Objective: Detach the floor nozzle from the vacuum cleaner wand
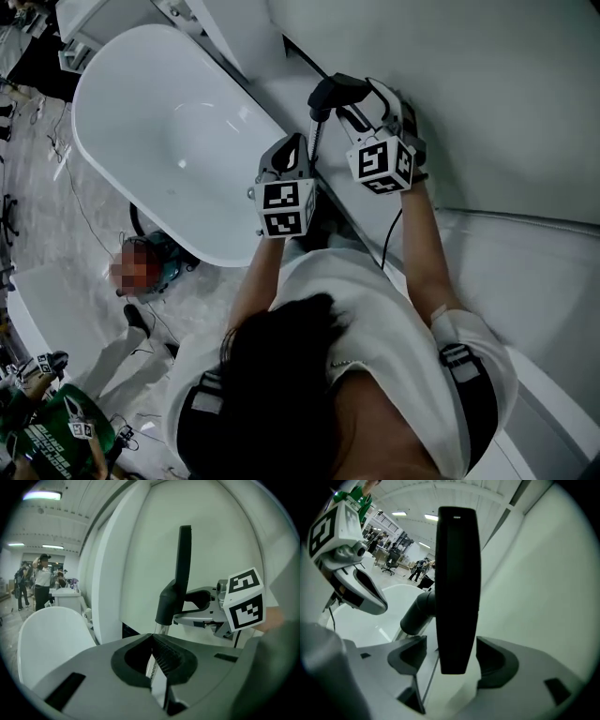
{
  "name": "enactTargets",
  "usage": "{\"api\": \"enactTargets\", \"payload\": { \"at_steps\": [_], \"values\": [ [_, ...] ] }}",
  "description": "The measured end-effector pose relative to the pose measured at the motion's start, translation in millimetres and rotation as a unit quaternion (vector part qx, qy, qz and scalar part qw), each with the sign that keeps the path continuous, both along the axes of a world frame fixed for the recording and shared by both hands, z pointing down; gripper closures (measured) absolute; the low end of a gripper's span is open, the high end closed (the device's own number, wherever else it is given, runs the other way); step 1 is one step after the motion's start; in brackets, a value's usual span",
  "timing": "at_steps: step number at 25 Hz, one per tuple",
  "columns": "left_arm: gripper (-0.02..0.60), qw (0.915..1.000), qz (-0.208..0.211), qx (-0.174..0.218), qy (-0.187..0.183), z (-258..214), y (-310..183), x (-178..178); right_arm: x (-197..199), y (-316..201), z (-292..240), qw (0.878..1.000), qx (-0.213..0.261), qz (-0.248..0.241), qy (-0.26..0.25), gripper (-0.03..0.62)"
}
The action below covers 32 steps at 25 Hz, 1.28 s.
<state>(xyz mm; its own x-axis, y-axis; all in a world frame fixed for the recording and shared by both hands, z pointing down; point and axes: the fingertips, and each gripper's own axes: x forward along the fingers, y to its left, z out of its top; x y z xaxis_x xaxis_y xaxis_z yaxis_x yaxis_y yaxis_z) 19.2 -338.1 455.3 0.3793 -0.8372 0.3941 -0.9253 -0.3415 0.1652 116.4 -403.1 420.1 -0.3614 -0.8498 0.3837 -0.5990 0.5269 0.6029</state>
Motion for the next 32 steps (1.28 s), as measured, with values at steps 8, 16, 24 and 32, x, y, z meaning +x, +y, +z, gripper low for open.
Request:
{"api": "enactTargets", "payload": {
  "at_steps": [8,16,24,32],
  "values": [
    [0.578,0.9999,-0.007,-0.008,0.004,8.1,1.0,-11.5,-14.4,-23.6,10.0,0.998,0.014,-0.034,0.050,0.273],
    [0.578,0.9999,0.000,-0.009,0.011,12.0,-5.3,-13.9,-28.0,-43.2,13.7,0.996,0.035,-0.054,0.057,0.275],
    [0.577,0.9994,0.018,-0.025,0.013,25.7,-9.9,-2.7,-24.8,-44.4,10.6,0.998,0.027,-0.052,0.038,0.376],
    [0.460,0.9971,0.069,-0.028,0.012,36.4,-19.7,13.1,-25.6,-45.3,13.0,0.998,0.001,-0.049,0.035,0.384]
  ]
}}
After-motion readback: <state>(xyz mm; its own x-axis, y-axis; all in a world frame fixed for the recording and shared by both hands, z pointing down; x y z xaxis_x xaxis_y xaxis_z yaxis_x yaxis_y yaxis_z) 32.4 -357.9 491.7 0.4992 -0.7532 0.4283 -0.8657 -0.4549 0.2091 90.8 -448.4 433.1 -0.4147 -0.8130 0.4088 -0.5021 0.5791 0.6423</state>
